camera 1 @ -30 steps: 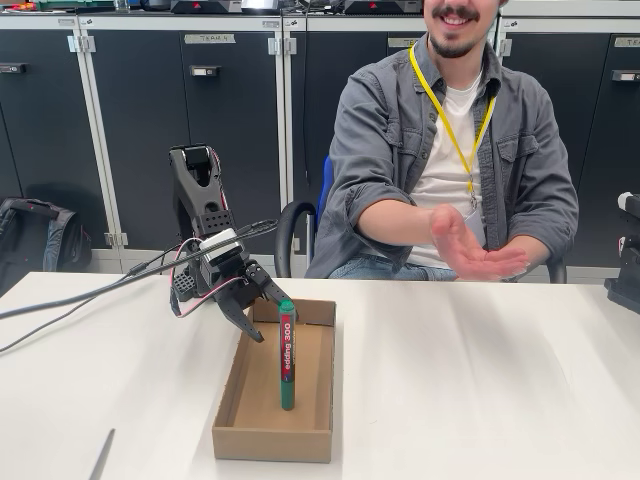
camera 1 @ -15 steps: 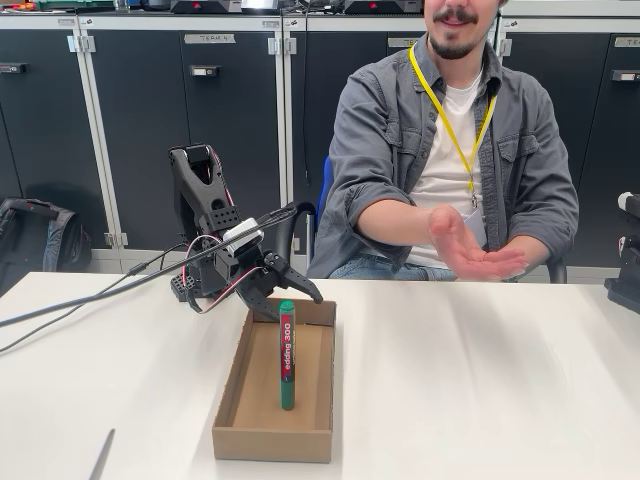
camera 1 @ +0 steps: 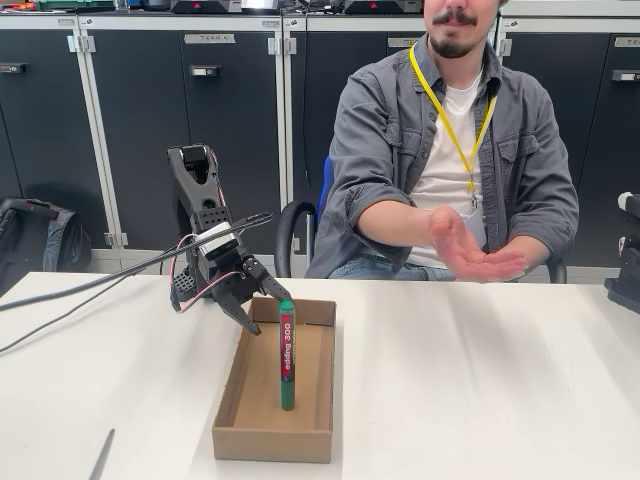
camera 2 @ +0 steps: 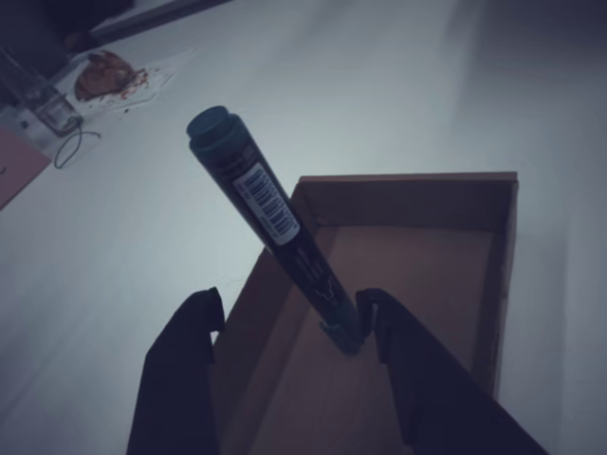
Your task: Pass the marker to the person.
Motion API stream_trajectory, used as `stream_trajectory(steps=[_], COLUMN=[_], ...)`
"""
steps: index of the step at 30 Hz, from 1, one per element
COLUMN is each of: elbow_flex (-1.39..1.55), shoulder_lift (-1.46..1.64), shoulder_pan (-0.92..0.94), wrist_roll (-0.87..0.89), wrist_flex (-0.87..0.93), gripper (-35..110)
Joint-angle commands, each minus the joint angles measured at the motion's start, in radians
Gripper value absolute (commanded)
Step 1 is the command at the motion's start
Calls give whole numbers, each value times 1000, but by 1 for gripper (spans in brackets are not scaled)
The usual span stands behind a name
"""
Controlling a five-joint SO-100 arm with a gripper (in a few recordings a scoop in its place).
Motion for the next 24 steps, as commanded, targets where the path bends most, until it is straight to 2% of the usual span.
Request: stream_trajectory(steps=[1,9,24], elbow_flex=[-35,-49,-282], shoulder_lift=[15,3,-245], shoulder_pan=[0,-21,21], wrist_roll=[6,17,12], wrist_flex=[2,-9,-41], gripper=[32,32,32])
